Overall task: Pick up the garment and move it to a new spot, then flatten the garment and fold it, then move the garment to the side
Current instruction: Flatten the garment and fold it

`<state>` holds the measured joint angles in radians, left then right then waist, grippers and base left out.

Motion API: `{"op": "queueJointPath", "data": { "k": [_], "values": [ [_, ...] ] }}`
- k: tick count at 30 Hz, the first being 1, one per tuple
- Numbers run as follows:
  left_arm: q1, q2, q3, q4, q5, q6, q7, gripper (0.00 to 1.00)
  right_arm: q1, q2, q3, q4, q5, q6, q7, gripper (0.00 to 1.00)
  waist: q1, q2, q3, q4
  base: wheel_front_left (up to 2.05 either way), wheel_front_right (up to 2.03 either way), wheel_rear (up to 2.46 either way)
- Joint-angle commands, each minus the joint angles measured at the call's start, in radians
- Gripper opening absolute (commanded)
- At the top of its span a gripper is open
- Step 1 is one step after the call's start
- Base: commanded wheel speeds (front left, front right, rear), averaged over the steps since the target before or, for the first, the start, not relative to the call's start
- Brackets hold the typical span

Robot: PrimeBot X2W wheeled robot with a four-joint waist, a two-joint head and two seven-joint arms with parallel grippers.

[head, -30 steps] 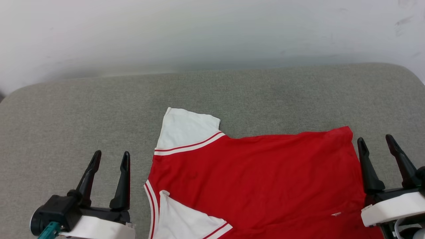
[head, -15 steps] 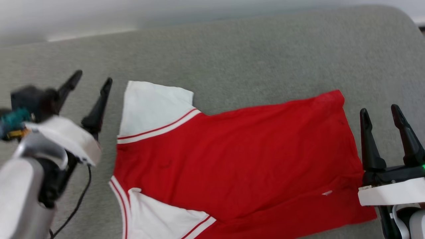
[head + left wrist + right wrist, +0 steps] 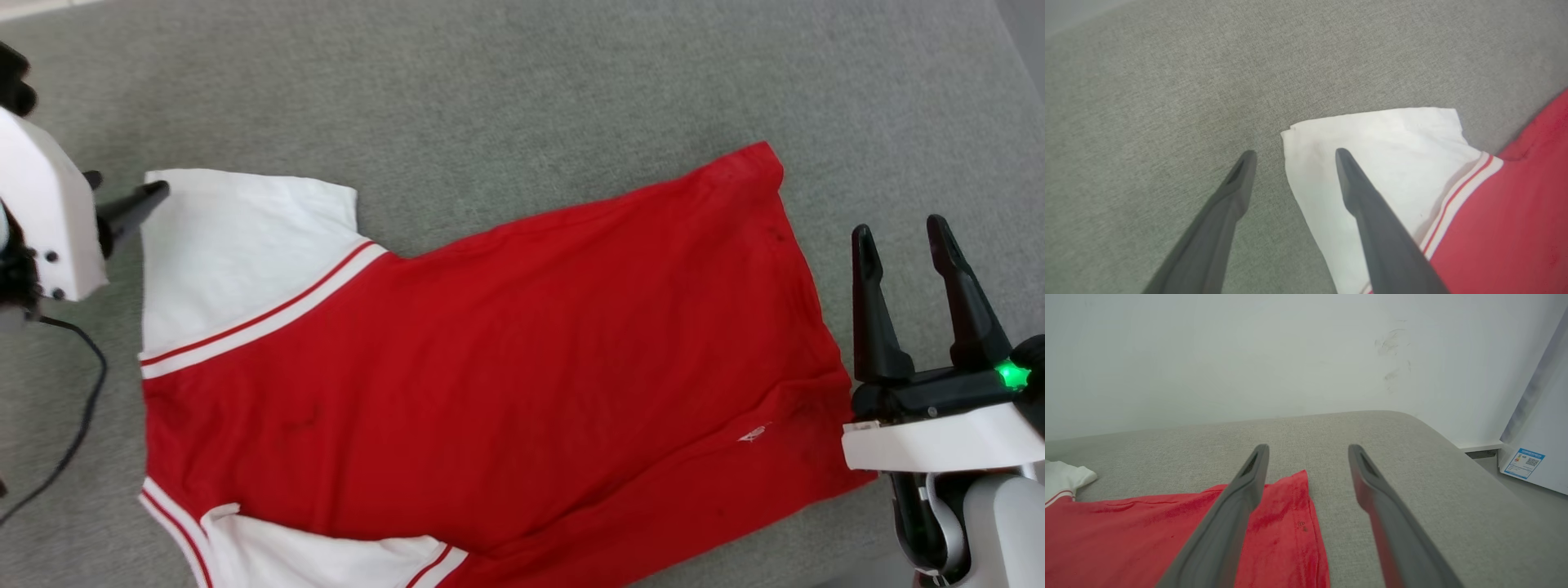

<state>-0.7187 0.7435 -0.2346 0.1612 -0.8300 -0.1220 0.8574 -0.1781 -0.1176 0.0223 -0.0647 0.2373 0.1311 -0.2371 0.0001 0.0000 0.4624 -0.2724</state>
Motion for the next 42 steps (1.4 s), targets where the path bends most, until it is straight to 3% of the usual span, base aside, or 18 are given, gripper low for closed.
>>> {"op": "queueJointPath", "data": {
  "k": [1, 12, 13, 14, 17, 21, 29, 36, 42],
  "values": [
    [-0.030, 0.014, -0.004, 0.015, -0.011, 0.000, 0.037, 1.00, -0.019, 0.010, 0.006, 0.005, 0.001, -0.001, -0.007, 1.00, -0.0001, 0.0000, 0.032, -0.028, 0.00, 0.00, 0.00],
    [-0.071, 0.025, -0.061, 0.133, -0.021, 0.011, 0.172, 1.00, -0.052, 0.029, 0.018, 0.023, 0.043, -0.001, -0.016, 1.00, -0.0001, 0.0000, 0.082, -0.052, 0.00, 0.00, 0.00],
    [-0.064, 0.017, -0.067, 0.145, -0.032, 0.011, 0.184, 0.40, -0.051, 0.029, 0.016, 0.025, 0.041, -0.001, -0.017, 1.00, -0.0001, 0.0000, 0.084, -0.052, 0.00, 0.00, 0.00],
    [-0.057, 0.010, -0.072, 0.152, -0.042, 0.010, 0.197, 0.00, -0.050, 0.028, 0.013, 0.027, 0.039, -0.001, -0.018, 1.00, -0.0001, 0.0000, 0.084, -0.051, 0.00, 0.00, 0.00],
    [-0.056, -0.011, -0.082, 0.156, -0.052, 0.006, 0.184, 0.00, -0.048, 0.020, 0.003, 0.034, 0.025, -0.001, -0.016, 1.00, -0.0001, 0.0000, 0.081, -0.040, 0.00, 0.00, 0.00],
    [-0.072, -0.029, -0.074, 0.160, -0.038, 0.000, 0.082, 0.00, -0.055, 0.003, -0.007, 0.040, 0.009, -0.001, 0.001, 1.00, -0.0001, 0.0000, 0.057, -0.017, 0.00, 0.00, 0.00],
    [-0.096, -0.035, -0.120, 0.088, -0.031, -0.007, -0.133, 0.00, -0.071, -0.080, -0.035, 0.034, -0.034, -0.001, 0.143, 1.00, -0.0001, 0.0000, -0.013, 0.068, 0.00, 0.00, 0.00],
    [-0.048, -0.006, -0.195, -0.047, -0.070, -0.008, -0.305, 0.00, -0.110, -0.204, -0.007, 0.018, -0.011, -0.001, 0.476, 1.00, -0.0001, 0.0000, -0.071, 0.162, 0.00, 0.00, 0.00],
    [0.009, 0.029, -0.234, -0.179, -0.072, -0.008, -0.392, 0.00, -0.196, -0.341, 0.022, 0.002, 0.051, -0.001, 0.856, 1.00, -0.0001, 0.0000, -0.084, 0.241, 0.00, 0.00, 0.00]
  ]
}}
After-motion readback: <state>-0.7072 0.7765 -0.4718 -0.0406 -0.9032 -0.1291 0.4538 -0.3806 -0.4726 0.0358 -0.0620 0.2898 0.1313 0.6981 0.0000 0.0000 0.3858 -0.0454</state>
